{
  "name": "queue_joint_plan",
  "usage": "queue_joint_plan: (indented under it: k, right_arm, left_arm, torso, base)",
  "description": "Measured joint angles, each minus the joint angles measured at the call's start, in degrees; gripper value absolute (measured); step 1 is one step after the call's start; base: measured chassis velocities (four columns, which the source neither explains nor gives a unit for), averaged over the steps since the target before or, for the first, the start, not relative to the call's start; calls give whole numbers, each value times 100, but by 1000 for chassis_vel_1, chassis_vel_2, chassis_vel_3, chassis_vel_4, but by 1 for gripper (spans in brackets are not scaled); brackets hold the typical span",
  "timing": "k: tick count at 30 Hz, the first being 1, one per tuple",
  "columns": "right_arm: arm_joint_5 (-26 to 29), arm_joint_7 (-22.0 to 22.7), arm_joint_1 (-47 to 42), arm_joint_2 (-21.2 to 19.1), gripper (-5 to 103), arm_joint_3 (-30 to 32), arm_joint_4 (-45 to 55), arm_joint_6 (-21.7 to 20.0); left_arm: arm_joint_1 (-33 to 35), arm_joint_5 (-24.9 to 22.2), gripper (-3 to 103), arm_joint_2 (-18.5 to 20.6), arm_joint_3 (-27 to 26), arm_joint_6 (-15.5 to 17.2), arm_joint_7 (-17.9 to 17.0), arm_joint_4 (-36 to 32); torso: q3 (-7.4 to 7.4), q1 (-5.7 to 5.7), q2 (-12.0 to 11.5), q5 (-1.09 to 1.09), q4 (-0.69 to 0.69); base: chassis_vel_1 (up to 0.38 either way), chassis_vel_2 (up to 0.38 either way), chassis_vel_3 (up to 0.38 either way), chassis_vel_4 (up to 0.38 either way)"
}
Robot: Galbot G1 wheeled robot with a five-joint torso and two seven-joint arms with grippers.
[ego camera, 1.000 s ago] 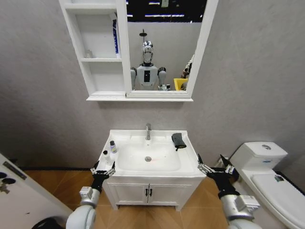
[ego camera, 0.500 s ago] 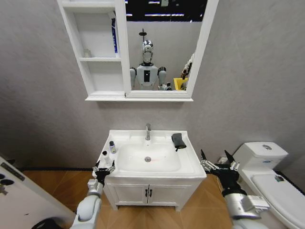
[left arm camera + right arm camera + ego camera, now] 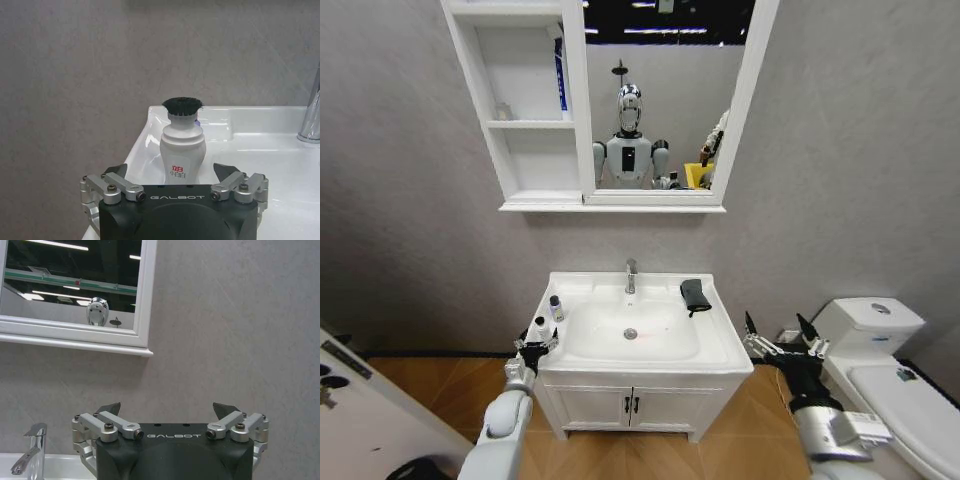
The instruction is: Move facial cleanser and shampoo from washbasin to cabinet, then wipe washbasin with towel.
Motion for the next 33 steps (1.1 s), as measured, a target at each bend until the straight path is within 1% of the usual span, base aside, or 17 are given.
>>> queue_joint_plan:
  k: [4, 5, 6, 10, 12, 13, 17, 18, 21, 22, 23, 24, 25, 27, 28, 32, 33]
  right_arm:
    - [0, 7, -20, 19, 100, 16, -10, 30]
    - [0, 7, -20, 19, 100, 16, -10, 30]
    - [-6, 7, 1, 19, 100, -8, -11, 30]
    - [-13, 7, 24, 9, 100, -33, -11, 20]
    - [-11, 7, 18, -9, 100, -24, -12, 16]
    - [-11, 7, 18, -9, 100, -24, -12, 16]
    - [-7, 12, 15, -34, 100, -7, -58, 15]
    - [-7, 12, 15, -34, 100, -7, -58, 15]
    - [-36, 13, 64, -29, 100, -79, -75, -11]
    - [-36, 13, 64, -29, 100, -79, -75, -11]
    - [-59, 12, 89, -17, 100, -124, -83, -26]
    - [-59, 12, 89, -17, 100, -124, -83, -26]
    - [-75, 10, 95, -4, 100, -150, -89, -30]
    - [-101, -6, 81, 34, 100, -178, -128, -15]
    - [-101, -6, 81, 34, 100, -178, -128, -15]
    - [-109, -23, 23, 86, 100, -153, -199, 90]
    - [-109, -23, 23, 86, 100, -153, -199, 90]
  left_arm:
    - [39, -24, 84, -14, -31, 17, -39, 12]
    - [39, -24, 84, -14, -31, 17, -39, 12]
    - [44, -44, 73, -1, -39, 17, -40, 11]
    - [41, -65, 62, 14, -39, 15, -40, -5]
    - [66, -136, 51, 30, -20, 25, -40, -111]
    - [66, -136, 51, 30, -20, 25, -40, -111]
    - [341, -396, 33, 240, 55, 335, -216, -1035]
    - [341, -396, 33, 240, 55, 335, -216, -1035]
    - [445, -926, 29, 829, 168, 872, -724, -2124]
    - [445, -926, 29, 829, 168, 872, -724, -2124]
    - [392, -1312, 29, 1199, 178, 1162, -1046, -2609]
    - [392, -1312, 29, 1199, 178, 1162, -1046, -2609]
    - [298, -1771, 29, 1541, 174, 1532, -1393, -3001]
    - [-77, -3084, 29, 2403, 50, 2352, -2197, -3776]
    - [-77, -3084, 29, 2403, 50, 2352, -2197, -3776]
    - [-942, -4721, 29, 3733, -149, 2980, -2850, -4106]
    - [-942, -4721, 29, 3733, -149, 2980, -2850, -4106]
  torso:
    - [0, 0, 0, 0, 0]
    - [0, 0, 0, 0, 0]
    - [0, -1, 0, 0, 0]
    - [0, 0, 0, 0, 0]
    - [0, 0, 0, 0, 0]
    - [0, 0, 0, 0, 0]
    - [0, 0, 0, 0, 1]
    - [0, 0, 0, 0, 1]
    - [-1, -1, 0, 0, 0]
    - [-1, -1, 0, 0, 0]
    - [-1, -1, 1, 4, 1]
    - [-1, -1, 1, 4, 1]
    - [0, -2, 1, -7, 2]
    - [-1, -1, 1, 3, 0]
    - [-1, -1, 1, 3, 0]
    - [-1, -1, 1, 0, 1]
    - [-1, -1, 1, 0, 1]
  base:
    - [0, 0, 0, 0]
    - [0, 0, 0, 0]
    - [0, 0, 0, 0]
    - [0, 0, 0, 0]
    - [0, 0, 0, 0]
    - [0, 0, 0, 0]
    - [0, 0, 0, 0]
    - [0, 0, 0, 0]
    - [0, 0, 0, 0]
    - [0, 0, 0, 0]
    - [0, 0, 0, 0]
    - [0, 0, 0, 0]
    - [0, 0, 0, 0]
    - [0, 0, 0, 0]
    - [0, 0, 0, 0]
    - [0, 0, 0, 0]
    - [0, 0, 0, 0]
